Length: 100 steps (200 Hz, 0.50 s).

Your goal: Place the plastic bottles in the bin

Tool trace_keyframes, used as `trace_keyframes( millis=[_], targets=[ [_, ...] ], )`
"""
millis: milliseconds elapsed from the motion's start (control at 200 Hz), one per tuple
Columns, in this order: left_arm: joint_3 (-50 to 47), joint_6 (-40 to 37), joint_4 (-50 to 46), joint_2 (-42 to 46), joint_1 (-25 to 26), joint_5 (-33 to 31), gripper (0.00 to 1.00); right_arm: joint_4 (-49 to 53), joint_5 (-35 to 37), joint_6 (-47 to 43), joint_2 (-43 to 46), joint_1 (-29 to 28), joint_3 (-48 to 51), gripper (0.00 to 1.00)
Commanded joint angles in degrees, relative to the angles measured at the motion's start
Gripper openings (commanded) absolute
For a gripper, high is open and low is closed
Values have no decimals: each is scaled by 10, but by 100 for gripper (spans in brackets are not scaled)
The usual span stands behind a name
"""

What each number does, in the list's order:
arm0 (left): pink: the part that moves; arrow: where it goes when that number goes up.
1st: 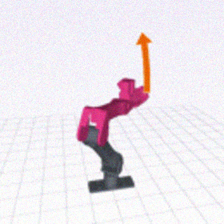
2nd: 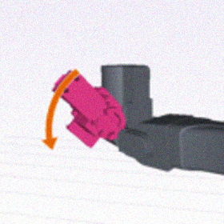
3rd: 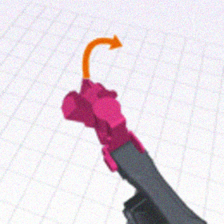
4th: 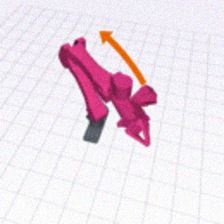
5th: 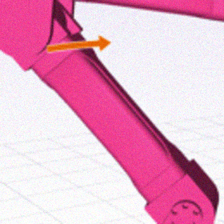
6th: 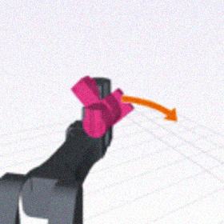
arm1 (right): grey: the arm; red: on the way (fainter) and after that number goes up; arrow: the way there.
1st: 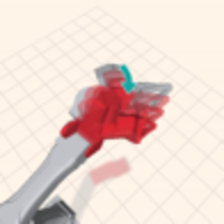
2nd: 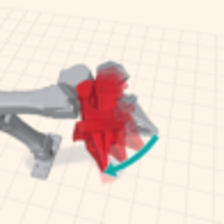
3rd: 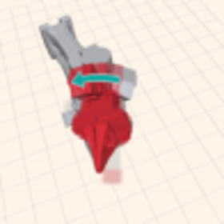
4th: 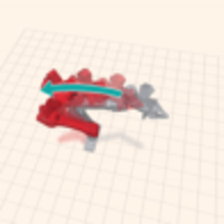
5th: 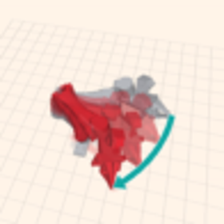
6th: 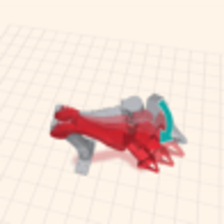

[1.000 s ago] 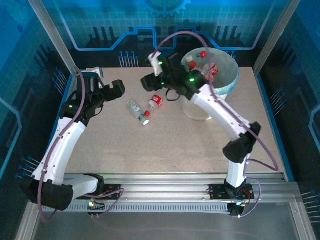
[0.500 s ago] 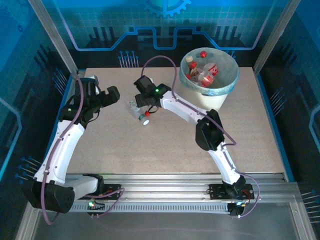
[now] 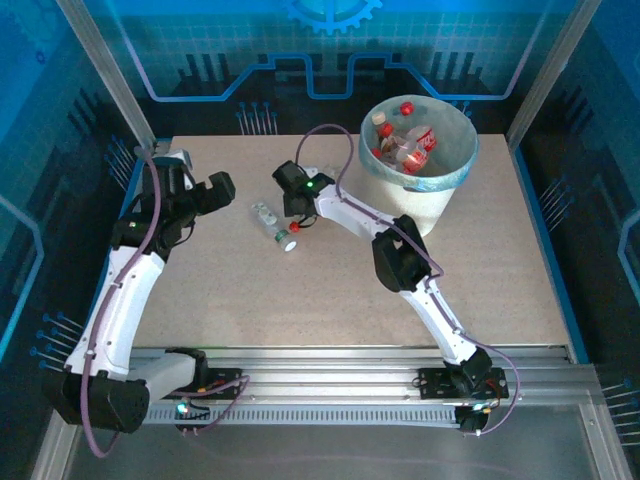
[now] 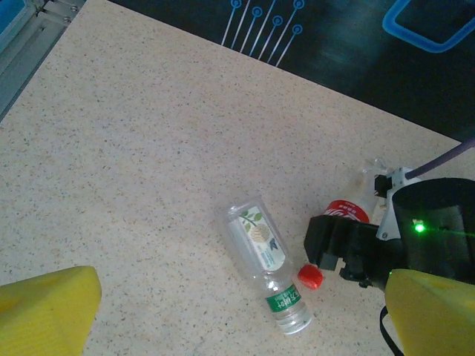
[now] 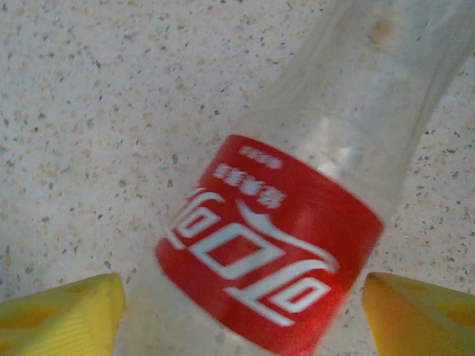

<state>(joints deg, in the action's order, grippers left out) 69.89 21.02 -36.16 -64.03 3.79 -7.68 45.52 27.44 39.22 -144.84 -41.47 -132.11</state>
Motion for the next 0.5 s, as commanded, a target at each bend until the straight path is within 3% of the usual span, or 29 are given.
trace_keyframes(
  millis=[0, 145, 495],
  targets=[
    [-9, -5, 1, 16, -8, 14, 99, -6, -26, 24, 2, 10, 13, 75],
    [-9, 0, 0, 20, -9, 19, 99, -30, -43, 21, 32, 12, 52, 55],
    [15, 0, -16, 35, -11, 38, 99, -103, -69, -12, 173, 10, 162, 37]
  ],
)
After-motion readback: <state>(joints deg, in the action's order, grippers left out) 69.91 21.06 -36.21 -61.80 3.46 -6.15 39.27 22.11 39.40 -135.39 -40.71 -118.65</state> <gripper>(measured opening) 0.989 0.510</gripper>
